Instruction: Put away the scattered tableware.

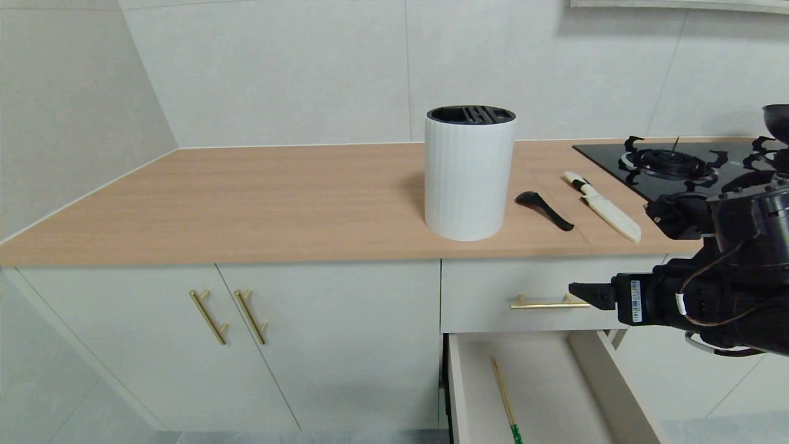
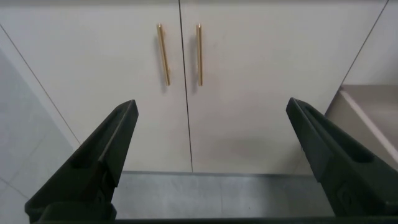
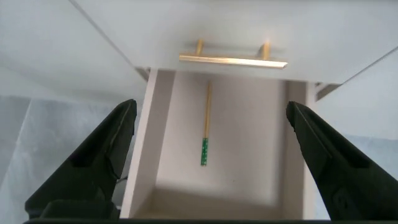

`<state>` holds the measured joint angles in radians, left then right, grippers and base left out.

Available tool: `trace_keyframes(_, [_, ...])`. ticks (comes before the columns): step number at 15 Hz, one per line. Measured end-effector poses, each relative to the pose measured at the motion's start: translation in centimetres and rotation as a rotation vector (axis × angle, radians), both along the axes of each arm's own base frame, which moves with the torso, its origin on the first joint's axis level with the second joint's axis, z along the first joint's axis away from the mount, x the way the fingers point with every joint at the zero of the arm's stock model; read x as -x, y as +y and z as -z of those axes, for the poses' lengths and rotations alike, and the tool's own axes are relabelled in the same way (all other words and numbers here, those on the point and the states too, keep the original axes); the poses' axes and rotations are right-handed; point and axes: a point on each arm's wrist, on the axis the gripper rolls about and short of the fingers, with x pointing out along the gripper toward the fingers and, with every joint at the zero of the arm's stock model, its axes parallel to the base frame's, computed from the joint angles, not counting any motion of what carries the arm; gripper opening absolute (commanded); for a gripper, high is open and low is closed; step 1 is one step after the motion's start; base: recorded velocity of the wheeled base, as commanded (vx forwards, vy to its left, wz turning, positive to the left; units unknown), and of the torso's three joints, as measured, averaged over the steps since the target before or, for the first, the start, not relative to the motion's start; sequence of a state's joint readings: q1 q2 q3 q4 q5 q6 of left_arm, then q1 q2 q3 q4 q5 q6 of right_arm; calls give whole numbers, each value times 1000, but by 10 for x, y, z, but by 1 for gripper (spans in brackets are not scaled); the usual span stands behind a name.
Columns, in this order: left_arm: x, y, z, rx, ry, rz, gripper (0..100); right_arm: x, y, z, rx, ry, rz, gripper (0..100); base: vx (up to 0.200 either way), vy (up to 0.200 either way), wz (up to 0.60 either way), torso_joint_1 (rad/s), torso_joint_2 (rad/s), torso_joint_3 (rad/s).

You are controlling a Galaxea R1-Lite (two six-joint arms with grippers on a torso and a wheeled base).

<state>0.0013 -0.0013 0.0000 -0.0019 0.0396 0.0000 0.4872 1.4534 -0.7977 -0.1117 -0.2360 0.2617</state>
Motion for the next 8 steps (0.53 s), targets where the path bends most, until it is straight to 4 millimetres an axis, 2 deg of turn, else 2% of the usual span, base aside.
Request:
trace_keyframes(5, [0,0,0,0,-1,0,100,0,0,2,4,7,-2,100,0,0,0,210,-490,-279])
trace_keyframes(8, [0,0,0,0,-1,0,100,-4,1,-1,13,-33,-14,100,0,0,0,82,-178,-102])
